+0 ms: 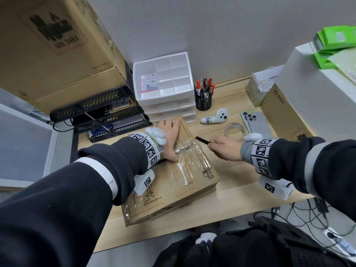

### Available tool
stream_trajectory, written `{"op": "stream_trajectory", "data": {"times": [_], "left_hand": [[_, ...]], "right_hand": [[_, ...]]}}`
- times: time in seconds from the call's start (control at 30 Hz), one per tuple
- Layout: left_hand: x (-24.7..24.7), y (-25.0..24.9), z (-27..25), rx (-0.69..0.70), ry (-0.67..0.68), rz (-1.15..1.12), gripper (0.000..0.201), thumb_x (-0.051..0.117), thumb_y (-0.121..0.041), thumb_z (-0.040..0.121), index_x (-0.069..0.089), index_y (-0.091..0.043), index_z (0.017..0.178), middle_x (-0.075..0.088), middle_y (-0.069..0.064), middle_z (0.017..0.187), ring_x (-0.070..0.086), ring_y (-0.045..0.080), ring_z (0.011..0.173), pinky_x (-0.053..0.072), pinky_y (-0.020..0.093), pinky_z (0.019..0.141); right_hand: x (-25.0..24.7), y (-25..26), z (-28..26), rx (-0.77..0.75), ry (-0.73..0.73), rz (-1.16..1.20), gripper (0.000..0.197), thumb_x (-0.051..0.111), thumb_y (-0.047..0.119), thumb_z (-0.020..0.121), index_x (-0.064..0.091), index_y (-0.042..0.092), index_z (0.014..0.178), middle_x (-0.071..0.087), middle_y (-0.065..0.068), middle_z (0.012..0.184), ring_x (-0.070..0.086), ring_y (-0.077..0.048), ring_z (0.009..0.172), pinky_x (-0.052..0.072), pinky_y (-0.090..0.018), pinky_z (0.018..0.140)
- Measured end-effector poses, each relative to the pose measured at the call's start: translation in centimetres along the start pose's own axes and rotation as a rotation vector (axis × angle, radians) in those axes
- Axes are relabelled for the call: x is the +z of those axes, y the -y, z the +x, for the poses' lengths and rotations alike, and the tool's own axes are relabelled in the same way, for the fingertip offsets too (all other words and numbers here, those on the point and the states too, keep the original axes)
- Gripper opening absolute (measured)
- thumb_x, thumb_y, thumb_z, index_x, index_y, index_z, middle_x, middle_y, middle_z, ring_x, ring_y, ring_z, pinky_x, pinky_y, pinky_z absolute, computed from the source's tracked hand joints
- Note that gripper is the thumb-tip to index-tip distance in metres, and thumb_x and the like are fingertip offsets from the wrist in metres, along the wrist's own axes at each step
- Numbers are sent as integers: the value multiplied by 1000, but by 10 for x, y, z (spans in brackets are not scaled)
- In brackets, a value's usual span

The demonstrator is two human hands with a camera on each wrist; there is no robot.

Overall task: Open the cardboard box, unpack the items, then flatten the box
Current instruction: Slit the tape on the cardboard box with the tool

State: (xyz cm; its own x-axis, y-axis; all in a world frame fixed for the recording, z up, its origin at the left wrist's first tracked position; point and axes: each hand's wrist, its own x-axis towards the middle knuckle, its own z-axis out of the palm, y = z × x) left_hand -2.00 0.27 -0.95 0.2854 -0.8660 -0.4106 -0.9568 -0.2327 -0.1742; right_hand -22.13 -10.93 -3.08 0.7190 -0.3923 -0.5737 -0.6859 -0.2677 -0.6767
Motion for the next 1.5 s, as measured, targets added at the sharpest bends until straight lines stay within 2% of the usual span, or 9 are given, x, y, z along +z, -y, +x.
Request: {"op": "stream_trajectory", "data": {"times": [0.13,0.37,0.6,0.7,0.83,0.9,1.13,1.37,1.5], "left_hand": [[3,-4,0,-21,-20,6,143,78,-60,36,11,-13,154,39,11,134,46,31,118,47,46,98],[1,-4,2,-40,-25,9,145,76,-62,35,9,-13,154,40,12,132,49,31,115,48,47,95],[4,-2,1,-19,-39,43,144,77,-62,38,8,-10,154,36,12,137,45,30,120,45,46,100],[6,0,3,5,-38,30,147,73,-69,37,8,-10,155,34,13,139,43,31,122,44,47,100],[7,5,8,31,-10,-18,160,52,-97,28,6,-12,156,32,13,143,38,32,127,41,50,103],[9,6,7,40,-7,-23,168,46,-105,22,5,-12,156,31,13,143,37,32,127,41,51,104],[7,4,7,31,-38,0,173,43,-107,18,8,-8,155,33,14,138,39,31,121,42,50,101],[4,2,6,29,-24,4,174,43,-106,17,6,-7,155,31,15,140,37,32,123,41,51,102],[8,1,7,18,-50,8,174,42,-108,15,10,-7,154,33,15,139,39,31,122,41,50,102]], "right_hand": [[-2,0,-3,13,30,-32,34,42,28,99,46,18,67,50,1,57,43,-20,56,39,-35,63],[-3,1,-12,33,56,-100,30,41,29,98,47,18,70,51,2,60,44,-19,57,39,-33,64],[-2,-4,-19,16,60,-105,29,40,27,100,47,16,74,50,1,61,44,-18,56,39,-31,60],[-3,-4,-19,10,69,-108,29,40,26,101,47,15,75,50,1,61,43,-18,56,39,-30,59],[-1,-6,-19,4,56,-108,31,40,28,101,47,17,74,51,1,62,45,-19,58,40,-32,63],[1,-6,-20,4,62,-96,31,40,28,101,47,17,73,51,1,62,45,-19,58,40,-32,63],[4,-11,-25,30,69,-75,30,41,29,99,46,18,72,51,0,62,44,-20,58,38,-33,63],[6,-15,-32,37,93,-46,30,41,27,100,47,17,73,51,-2,64,42,-18,56,35,-29,56],[7,-19,-35,43,99,-40,30,41,27,100,47,17,73,49,-2,63,41,-20,57,35,-30,57]]}}
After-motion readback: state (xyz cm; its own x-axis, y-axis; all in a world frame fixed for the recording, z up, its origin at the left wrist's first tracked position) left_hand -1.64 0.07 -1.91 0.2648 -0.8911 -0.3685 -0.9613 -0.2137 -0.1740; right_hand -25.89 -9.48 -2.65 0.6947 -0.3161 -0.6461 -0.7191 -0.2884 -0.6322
